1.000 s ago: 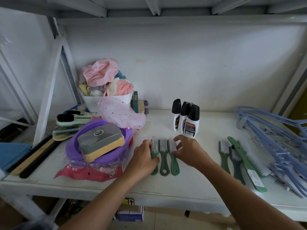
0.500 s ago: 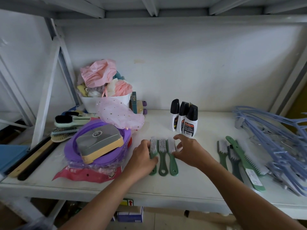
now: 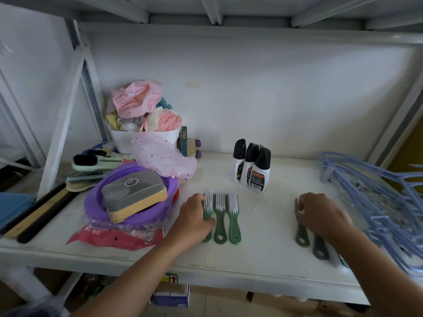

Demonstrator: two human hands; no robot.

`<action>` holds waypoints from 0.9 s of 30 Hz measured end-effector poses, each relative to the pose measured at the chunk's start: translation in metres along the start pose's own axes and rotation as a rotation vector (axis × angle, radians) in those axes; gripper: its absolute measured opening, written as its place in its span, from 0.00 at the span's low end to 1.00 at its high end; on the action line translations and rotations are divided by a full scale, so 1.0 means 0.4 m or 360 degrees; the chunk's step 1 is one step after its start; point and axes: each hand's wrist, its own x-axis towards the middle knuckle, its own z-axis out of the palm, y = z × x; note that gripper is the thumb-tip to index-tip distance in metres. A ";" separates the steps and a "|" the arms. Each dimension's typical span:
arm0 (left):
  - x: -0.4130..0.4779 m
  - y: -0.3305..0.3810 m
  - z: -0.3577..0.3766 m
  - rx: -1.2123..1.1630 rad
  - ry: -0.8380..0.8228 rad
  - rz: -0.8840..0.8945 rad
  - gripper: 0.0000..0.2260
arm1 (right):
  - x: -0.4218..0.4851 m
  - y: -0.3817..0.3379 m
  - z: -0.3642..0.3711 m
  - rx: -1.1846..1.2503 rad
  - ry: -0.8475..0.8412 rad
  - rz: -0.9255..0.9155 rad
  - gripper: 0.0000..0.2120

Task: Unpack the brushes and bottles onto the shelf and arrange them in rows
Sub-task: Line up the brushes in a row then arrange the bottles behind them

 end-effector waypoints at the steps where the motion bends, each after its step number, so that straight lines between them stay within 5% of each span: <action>1: 0.001 -0.001 0.001 0.0001 -0.0002 -0.0003 0.19 | -0.002 -0.002 0.002 -0.0040 -0.0015 0.0008 0.04; 10: 0.005 -0.011 0.005 0.0015 -0.0020 -0.0002 0.19 | -0.003 -0.010 0.017 -0.0093 -0.0149 -0.0118 0.03; 27: 0.006 -0.004 0.010 0.0011 0.0015 -0.0005 0.22 | -0.050 -0.152 0.063 0.0554 -0.0162 -0.0493 0.21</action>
